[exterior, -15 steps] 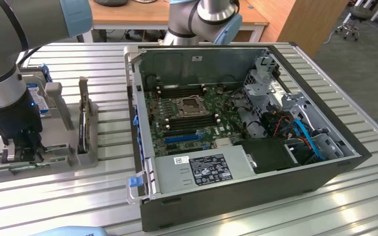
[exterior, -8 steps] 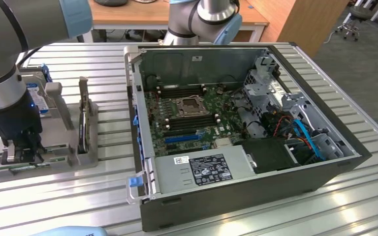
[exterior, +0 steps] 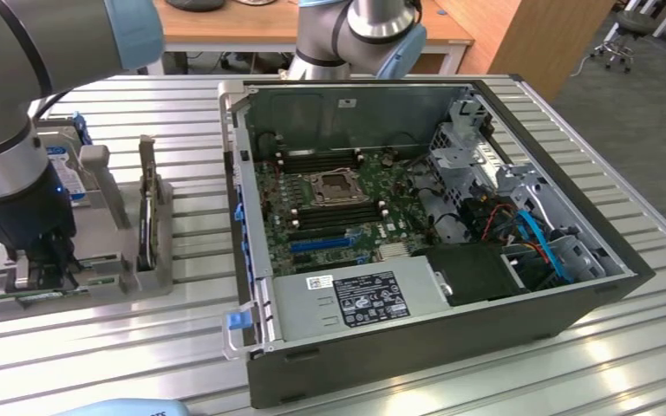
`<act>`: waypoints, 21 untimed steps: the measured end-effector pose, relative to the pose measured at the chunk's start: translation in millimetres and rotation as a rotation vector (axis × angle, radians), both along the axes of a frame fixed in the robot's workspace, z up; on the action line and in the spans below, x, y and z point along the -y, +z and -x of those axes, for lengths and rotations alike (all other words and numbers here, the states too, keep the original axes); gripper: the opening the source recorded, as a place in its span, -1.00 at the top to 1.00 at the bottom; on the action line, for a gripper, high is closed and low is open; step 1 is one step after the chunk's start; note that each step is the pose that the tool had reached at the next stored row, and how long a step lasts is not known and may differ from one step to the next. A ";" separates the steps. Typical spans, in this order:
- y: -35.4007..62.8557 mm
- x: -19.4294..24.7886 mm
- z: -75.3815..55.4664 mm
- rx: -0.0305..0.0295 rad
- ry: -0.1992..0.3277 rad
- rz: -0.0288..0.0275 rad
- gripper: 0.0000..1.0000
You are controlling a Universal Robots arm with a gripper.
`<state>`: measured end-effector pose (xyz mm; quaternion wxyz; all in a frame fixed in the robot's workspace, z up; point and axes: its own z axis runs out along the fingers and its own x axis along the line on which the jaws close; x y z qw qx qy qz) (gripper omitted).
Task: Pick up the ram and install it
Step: 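Pick up the ram and move it above insertion slot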
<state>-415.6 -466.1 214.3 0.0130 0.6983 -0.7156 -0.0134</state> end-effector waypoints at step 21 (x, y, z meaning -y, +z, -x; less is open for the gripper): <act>-9.0 0.0 0.0 -0.0001 0.048 0.0001 0.41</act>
